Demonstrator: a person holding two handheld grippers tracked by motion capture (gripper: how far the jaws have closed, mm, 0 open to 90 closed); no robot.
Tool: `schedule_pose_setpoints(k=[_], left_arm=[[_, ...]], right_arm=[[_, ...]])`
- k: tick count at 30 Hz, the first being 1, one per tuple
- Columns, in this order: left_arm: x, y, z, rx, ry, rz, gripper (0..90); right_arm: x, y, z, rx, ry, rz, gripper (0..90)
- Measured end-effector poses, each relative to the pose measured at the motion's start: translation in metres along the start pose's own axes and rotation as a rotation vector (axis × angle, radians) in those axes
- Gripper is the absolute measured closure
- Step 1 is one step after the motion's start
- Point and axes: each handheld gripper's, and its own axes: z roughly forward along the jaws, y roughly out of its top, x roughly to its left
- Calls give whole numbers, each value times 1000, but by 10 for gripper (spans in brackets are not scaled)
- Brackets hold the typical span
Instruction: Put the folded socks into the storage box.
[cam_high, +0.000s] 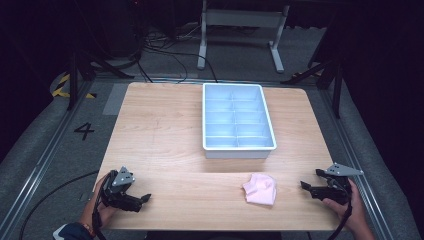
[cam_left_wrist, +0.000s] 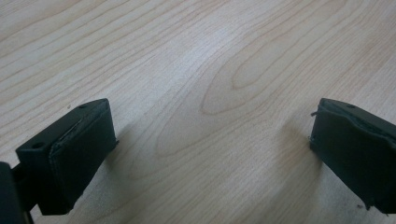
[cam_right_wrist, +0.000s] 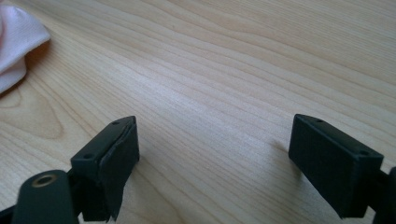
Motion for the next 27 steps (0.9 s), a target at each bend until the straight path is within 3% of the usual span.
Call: schedule_pose_setpoints(k=[27], left_arm=[[0, 0, 0, 1, 1, -7, 0]], right_arm=[[-1, 0, 0, 1, 9, -8, 164]])
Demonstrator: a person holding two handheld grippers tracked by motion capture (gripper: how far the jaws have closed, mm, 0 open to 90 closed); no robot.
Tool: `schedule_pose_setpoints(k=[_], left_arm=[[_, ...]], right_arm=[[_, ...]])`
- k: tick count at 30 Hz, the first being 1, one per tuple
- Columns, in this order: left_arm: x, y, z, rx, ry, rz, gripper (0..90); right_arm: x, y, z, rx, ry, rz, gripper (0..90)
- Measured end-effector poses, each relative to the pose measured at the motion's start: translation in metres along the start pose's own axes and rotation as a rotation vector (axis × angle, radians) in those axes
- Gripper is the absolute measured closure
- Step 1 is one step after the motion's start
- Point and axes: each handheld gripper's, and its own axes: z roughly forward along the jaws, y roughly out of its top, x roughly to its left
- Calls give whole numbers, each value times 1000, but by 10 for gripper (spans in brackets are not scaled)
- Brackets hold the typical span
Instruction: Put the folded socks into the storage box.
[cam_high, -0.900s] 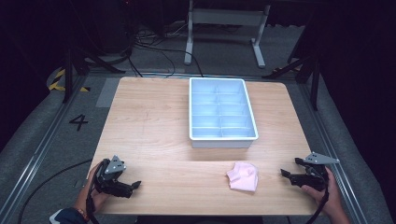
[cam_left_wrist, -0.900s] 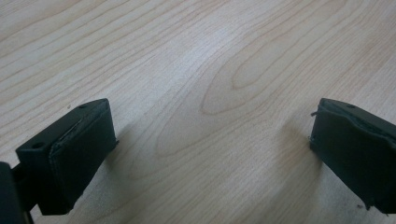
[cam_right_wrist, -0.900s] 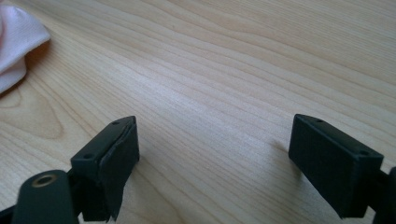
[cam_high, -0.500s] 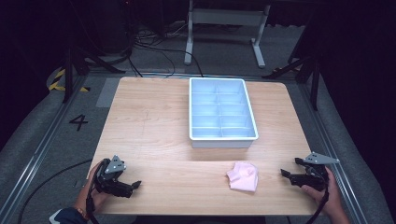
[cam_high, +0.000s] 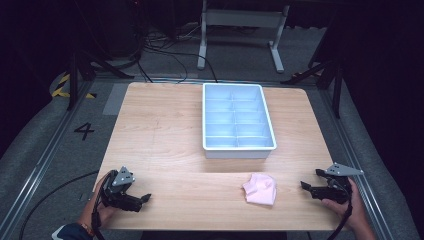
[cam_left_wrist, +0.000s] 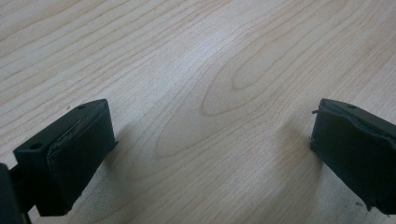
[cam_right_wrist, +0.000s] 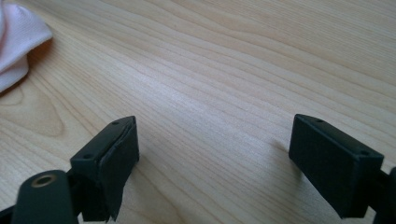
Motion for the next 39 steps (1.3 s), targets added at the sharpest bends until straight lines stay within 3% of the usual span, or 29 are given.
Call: schedule_pose_setpoints(k=[6, 22, 39], left_arm=[[0, 0, 0, 0, 0, 0, 0], [0, 0, 0, 1, 0, 0, 0], [0, 0, 0, 0, 0, 0, 0]], right_arm=[[0, 0, -1, -7, 14, -8, 220], [3, 2, 0, -5, 31, -23, 261], [26, 17, 0, -17, 97, -99, 262]])
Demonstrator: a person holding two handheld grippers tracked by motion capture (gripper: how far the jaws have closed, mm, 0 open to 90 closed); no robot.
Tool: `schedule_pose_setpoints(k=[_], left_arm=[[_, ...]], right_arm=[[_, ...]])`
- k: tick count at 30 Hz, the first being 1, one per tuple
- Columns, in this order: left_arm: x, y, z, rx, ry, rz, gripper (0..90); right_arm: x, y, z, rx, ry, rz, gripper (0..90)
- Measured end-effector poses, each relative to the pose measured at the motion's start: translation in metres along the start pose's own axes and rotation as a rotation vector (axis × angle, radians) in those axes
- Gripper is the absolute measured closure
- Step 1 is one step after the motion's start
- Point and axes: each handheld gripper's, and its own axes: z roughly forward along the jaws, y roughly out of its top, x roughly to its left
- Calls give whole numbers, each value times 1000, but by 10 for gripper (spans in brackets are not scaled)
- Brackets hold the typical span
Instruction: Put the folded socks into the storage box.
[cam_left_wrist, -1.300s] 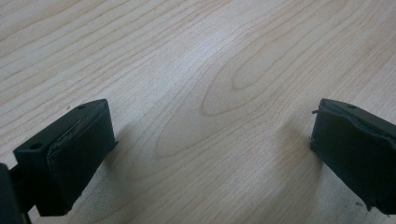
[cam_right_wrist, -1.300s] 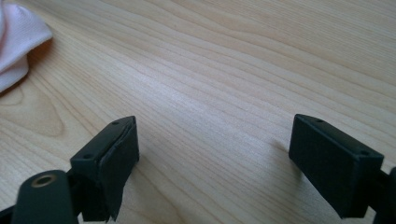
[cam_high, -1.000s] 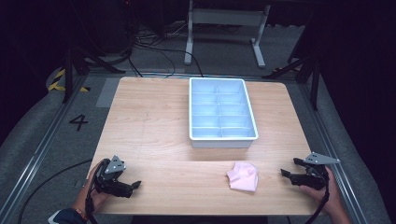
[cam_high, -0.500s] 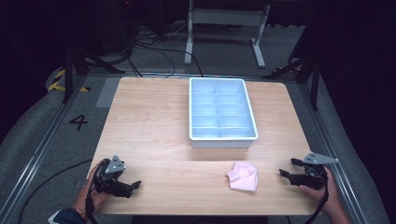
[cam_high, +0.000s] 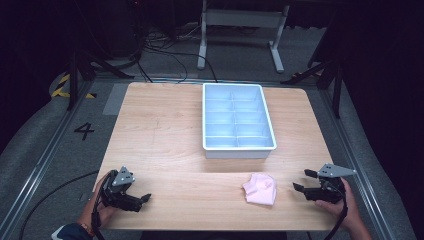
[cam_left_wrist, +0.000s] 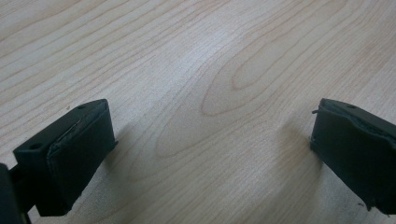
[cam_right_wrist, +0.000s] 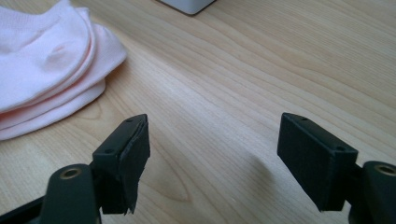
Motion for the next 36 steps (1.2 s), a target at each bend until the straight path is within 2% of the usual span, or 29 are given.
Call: schedule_pose_setpoints(k=[7, 10, 15, 17, 22, 29, 36], left_arm=[[0, 0, 0, 0, 0, 0, 0], [0, 0, 0, -1, 0, 1, 0], [0, 0, 0, -1, -1, 1, 0], [0, 0, 0, 0, 1, 1, 0], [0, 0, 0, -1, -1, 0, 0], [0, 0, 0, 0, 0, 0, 0], [0, 0, 0, -1, -1, 0, 0]], right_arm=[[6, 10, -1, -5, 34, -21, 263], [11, 18, -3, -21, 62, -28, 265], [23, 33, -1, -19, 97, -66, 265], [24, 34, 0, -20, 106, -67, 265], [40, 47, 10, 12, 150, -120, 259], [59, 57, 27, 62, 191, -163, 237], [73, 60, 47, 124, 207, -192, 199]])
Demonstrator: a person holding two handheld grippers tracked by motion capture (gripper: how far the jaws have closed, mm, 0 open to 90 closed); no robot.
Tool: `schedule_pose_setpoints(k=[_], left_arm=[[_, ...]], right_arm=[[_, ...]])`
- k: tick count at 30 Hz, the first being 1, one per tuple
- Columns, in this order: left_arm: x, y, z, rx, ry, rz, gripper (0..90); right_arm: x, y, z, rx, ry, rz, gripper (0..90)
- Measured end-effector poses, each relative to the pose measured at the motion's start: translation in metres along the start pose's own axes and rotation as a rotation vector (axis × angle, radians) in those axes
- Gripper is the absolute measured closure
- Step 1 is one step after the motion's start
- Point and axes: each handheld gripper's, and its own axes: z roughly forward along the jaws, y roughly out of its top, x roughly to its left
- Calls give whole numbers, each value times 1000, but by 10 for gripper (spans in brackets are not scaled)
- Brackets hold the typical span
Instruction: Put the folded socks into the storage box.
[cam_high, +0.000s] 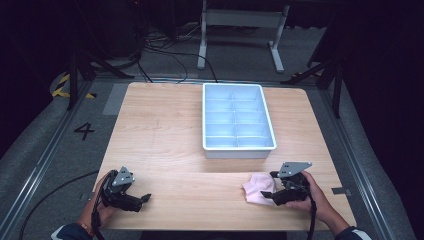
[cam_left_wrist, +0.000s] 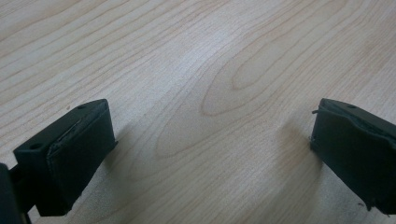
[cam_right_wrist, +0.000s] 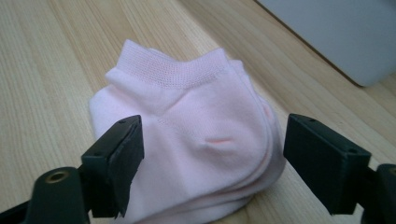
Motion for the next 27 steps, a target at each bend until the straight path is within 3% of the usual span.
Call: schedule_pose_setpoints(k=[9, 13, 15, 21, 27], left_arm=[[0, 0, 0, 0, 0, -4, 0], [0, -1, 0, 0, 2, -4, 0], [0, -1, 0, 0, 1, -4, 0], [0, -1, 0, 1, 2, -3, 0], [0, -1, 0, 1, 2, -4, 0]], right_arm=[[1, -4, 13, 26, 37, 34, 153], [3, -5, 14, 19, 46, 7, 169], [6, -5, 12, 6, 73, -19, 302], [11, -5, 9, -5, 128, -39, 583], [15, -4, 8, -8, 140, -52, 691]])
